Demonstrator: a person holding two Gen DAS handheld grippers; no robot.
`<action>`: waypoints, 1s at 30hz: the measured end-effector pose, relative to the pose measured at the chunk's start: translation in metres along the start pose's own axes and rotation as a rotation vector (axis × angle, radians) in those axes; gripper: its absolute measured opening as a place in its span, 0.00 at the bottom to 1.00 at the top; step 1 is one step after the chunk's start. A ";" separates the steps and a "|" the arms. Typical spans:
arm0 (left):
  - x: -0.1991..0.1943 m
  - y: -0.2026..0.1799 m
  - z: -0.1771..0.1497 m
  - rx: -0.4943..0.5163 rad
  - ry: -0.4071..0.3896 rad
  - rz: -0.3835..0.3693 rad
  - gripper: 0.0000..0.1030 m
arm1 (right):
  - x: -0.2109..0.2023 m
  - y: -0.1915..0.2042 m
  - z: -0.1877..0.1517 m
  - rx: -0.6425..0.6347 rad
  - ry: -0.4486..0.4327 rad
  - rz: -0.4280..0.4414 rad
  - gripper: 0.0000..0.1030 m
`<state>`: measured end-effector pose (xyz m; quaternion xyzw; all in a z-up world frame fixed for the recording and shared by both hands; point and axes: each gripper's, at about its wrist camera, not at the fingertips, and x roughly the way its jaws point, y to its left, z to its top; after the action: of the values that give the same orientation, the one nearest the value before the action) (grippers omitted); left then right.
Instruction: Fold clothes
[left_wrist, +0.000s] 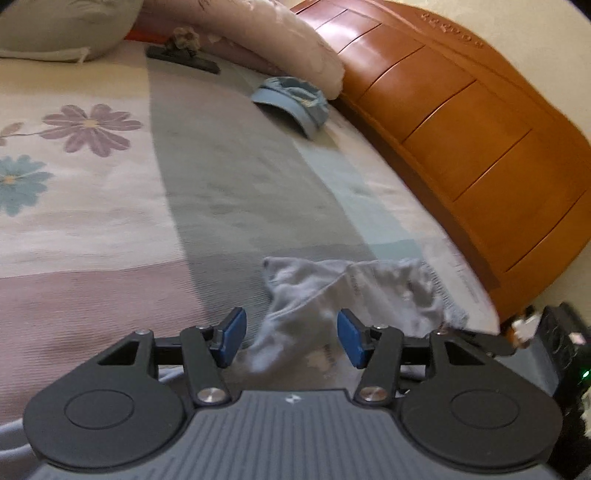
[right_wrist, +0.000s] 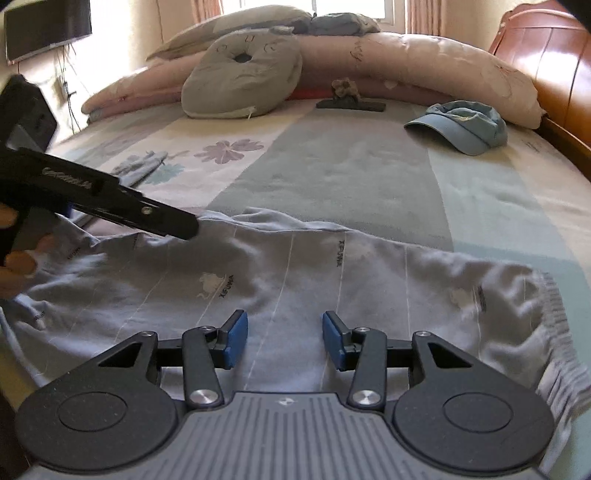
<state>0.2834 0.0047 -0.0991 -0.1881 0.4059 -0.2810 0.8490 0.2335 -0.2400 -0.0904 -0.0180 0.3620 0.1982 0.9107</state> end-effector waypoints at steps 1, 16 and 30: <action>0.000 -0.002 0.000 0.004 -0.001 -0.016 0.53 | -0.001 -0.001 -0.002 0.009 -0.004 0.000 0.50; 0.008 -0.036 -0.010 0.059 0.007 -0.114 0.60 | -0.007 0.002 -0.011 0.009 -0.020 -0.011 0.55; 0.068 0.010 0.049 -0.201 0.095 -0.179 0.66 | -0.019 -0.001 -0.014 0.029 -0.048 -0.044 0.55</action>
<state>0.3601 -0.0254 -0.1150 -0.2940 0.4534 -0.3220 0.7773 0.2120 -0.2499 -0.0881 -0.0079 0.3425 0.1734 0.9234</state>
